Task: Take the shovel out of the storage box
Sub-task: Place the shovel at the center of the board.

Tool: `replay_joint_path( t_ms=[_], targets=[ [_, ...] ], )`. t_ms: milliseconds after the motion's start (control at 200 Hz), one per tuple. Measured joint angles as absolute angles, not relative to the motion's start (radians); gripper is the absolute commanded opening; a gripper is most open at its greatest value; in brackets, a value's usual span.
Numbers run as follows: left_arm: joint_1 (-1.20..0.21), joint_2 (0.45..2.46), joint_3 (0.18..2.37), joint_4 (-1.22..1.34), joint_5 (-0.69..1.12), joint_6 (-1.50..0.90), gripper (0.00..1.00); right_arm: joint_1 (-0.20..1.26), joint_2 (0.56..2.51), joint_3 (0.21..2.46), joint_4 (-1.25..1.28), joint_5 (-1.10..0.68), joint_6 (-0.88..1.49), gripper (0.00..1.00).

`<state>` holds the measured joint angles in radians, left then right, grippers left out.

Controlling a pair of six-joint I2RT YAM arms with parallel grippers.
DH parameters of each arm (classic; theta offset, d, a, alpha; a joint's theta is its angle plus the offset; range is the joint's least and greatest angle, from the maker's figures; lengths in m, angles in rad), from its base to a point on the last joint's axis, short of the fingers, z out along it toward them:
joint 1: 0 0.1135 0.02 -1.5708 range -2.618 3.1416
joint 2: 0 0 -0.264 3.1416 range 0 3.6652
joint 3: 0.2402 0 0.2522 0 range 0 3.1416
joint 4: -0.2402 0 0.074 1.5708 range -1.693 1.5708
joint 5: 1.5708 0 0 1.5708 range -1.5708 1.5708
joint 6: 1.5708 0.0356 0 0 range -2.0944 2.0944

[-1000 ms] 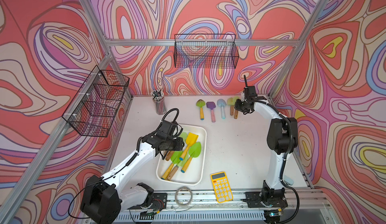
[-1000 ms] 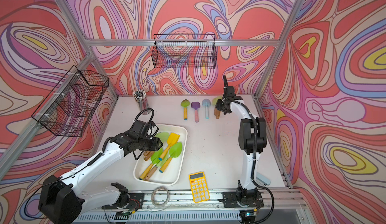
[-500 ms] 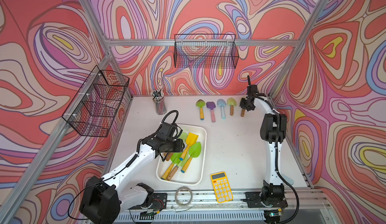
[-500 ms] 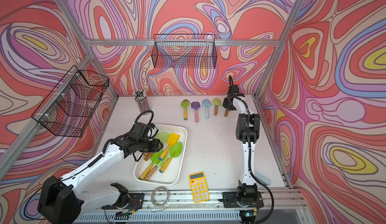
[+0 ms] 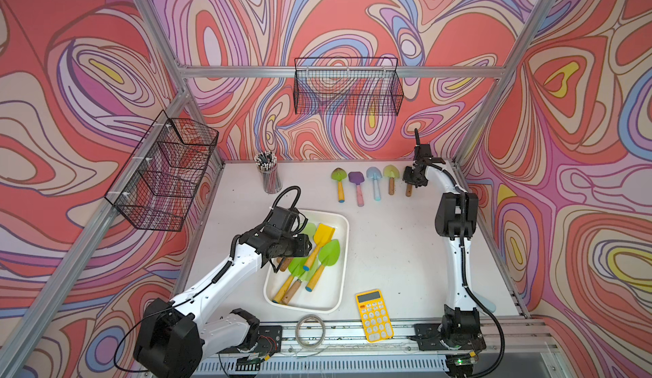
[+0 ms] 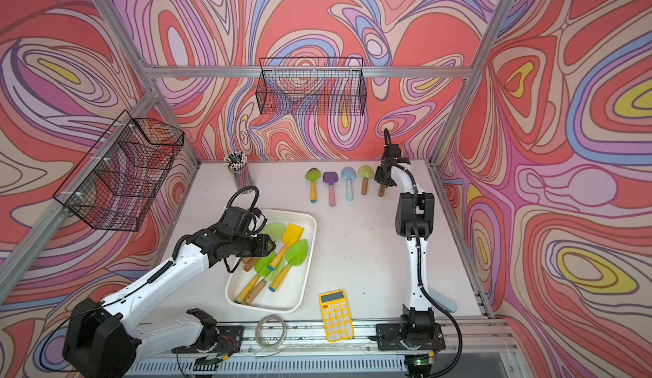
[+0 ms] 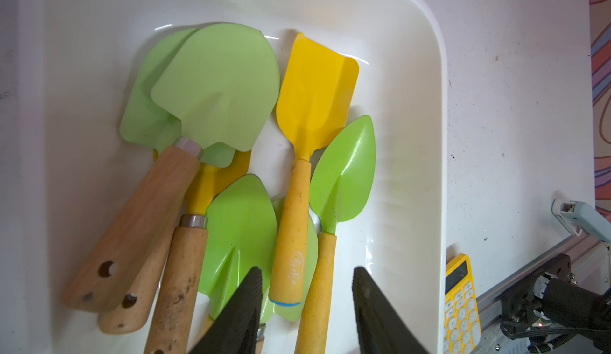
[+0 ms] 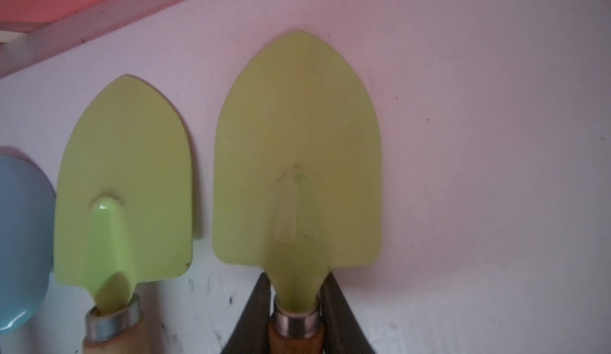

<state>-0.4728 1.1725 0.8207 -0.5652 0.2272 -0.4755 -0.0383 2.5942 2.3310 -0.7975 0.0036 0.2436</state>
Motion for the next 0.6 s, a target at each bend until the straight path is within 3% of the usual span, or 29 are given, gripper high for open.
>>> replay_joint_path(
  t_ms=[601],
  targets=[
    [-0.490,1.217,0.821,-0.566,0.225,-0.475,0.49,-0.038,2.637,2.400,-0.794,-0.025,0.249,0.44]
  ],
)
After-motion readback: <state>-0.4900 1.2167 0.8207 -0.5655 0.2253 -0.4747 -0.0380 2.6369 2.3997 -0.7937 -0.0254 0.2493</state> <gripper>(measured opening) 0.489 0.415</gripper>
